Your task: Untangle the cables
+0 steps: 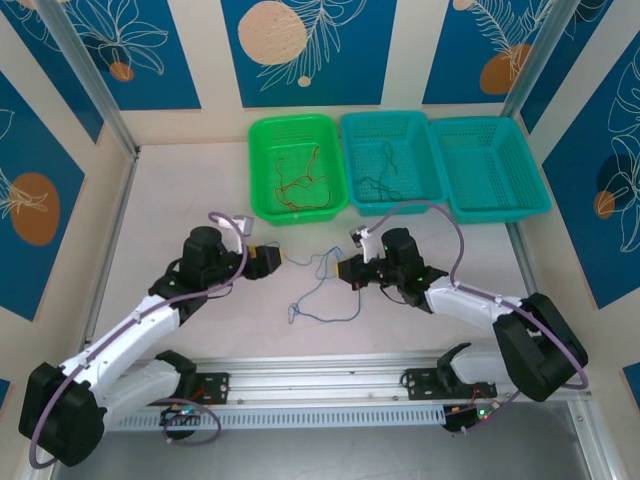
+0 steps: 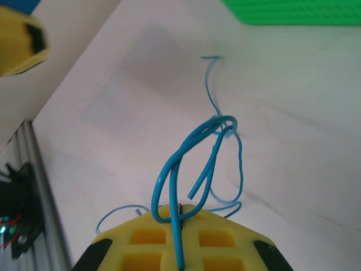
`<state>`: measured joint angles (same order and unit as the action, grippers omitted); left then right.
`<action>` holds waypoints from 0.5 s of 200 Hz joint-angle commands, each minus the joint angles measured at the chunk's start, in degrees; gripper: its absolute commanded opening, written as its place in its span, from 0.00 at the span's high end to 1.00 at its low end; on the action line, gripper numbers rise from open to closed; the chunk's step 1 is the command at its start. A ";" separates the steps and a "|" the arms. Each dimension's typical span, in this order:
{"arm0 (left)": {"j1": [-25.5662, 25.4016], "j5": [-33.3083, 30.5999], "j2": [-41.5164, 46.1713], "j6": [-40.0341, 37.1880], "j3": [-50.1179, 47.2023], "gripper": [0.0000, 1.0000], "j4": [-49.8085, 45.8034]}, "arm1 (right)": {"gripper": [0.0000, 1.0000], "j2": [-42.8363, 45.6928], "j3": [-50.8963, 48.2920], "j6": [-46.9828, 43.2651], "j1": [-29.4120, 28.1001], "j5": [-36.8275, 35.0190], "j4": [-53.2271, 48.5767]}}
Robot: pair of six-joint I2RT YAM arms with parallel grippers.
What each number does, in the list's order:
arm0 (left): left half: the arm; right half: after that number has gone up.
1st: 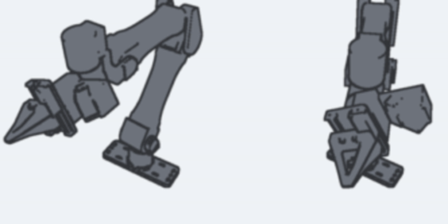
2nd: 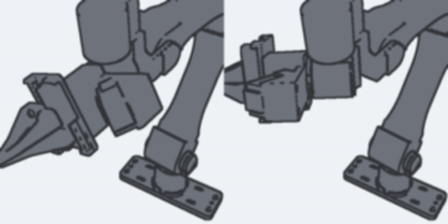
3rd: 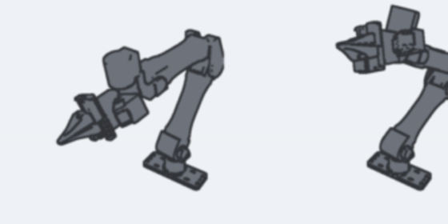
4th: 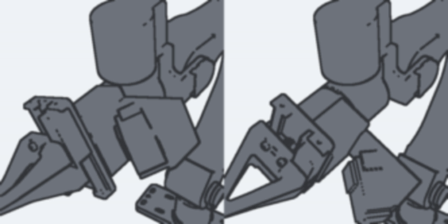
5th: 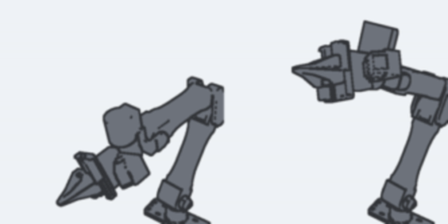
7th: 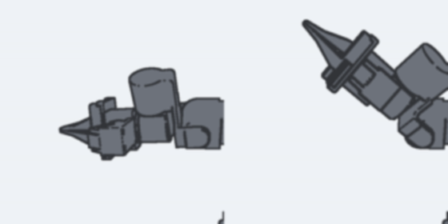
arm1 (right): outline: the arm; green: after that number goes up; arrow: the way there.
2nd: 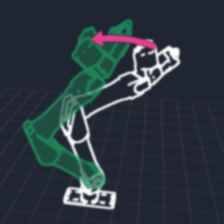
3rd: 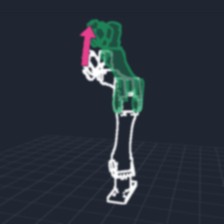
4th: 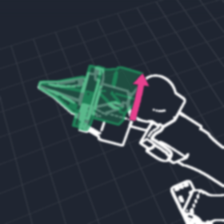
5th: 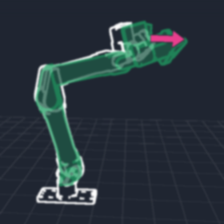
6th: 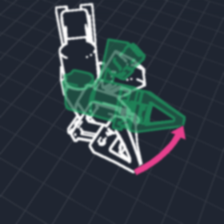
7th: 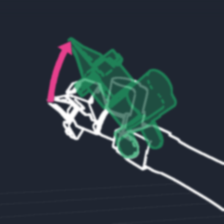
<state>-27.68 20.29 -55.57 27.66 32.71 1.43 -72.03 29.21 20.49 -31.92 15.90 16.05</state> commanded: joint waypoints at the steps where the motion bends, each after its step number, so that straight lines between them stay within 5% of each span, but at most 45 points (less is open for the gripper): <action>1: -0.77 5.68 -1.71 -18.47 -1.95 0.30 5.39 | 1.00 4.31 3.04 -8.73 -0.29 5.89 -8.17; 28: -1.85 5.29 -4.17 -33.51 -2.78 0.26 7.12 | 1.00 7.87 5.52 -12.26 -0.29 6.76 -13.87; 100: -6.32 15.79 -15.34 -37.74 -2.17 0.29 18.70 | 1.00 9.87 9.08 -14.10 -0.51 12.00 -17.77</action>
<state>-32.95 30.50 -68.47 -6.68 30.26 14.00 -62.87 36.40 7.94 -32.03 25.15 0.67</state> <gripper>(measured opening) 0.731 0.063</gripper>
